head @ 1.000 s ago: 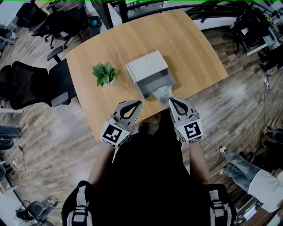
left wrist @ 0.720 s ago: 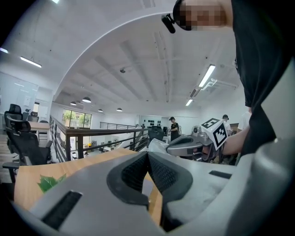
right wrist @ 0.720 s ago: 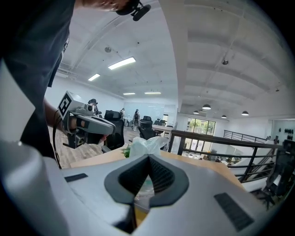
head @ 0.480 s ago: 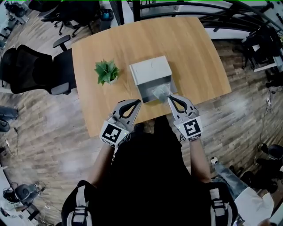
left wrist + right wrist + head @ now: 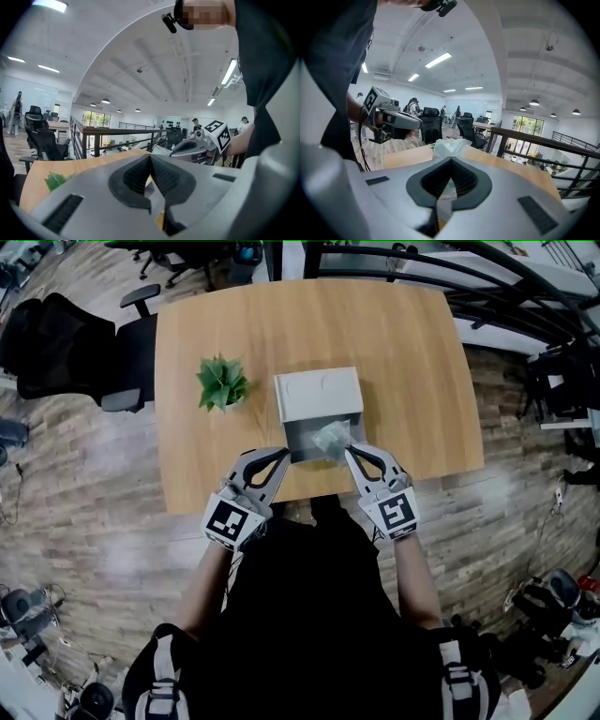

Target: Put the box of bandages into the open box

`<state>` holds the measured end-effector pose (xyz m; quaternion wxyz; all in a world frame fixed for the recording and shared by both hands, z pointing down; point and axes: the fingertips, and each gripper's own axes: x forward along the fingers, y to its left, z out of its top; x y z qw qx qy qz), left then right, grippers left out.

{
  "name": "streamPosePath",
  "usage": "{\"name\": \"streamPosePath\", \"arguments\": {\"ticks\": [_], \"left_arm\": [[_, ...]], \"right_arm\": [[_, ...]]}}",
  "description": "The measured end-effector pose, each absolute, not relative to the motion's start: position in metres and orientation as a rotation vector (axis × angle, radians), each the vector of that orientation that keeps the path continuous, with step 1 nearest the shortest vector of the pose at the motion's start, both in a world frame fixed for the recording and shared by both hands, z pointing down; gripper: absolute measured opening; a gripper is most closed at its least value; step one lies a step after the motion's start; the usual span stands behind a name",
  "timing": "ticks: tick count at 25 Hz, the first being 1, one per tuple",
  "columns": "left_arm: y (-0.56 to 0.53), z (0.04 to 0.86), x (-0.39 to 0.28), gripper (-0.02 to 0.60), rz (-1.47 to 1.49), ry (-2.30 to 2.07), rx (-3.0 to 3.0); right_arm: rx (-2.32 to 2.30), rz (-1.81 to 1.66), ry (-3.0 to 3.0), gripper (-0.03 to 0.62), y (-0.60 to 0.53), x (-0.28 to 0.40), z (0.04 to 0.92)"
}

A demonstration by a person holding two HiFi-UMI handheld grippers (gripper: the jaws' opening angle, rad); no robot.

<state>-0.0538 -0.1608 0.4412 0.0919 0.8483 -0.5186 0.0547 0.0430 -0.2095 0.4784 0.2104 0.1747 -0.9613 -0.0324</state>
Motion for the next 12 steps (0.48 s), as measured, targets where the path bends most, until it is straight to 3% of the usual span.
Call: {"name": "streamPosePath", "arguments": {"ticks": [12], "left_arm": [[-0.173, 0.450, -0.058, 0.021, 0.167, -1.730, 2.339]], "right_arm": [[0.140, -0.077, -2.663, 0.023, -0.223, 0.020, 0.503]]}}
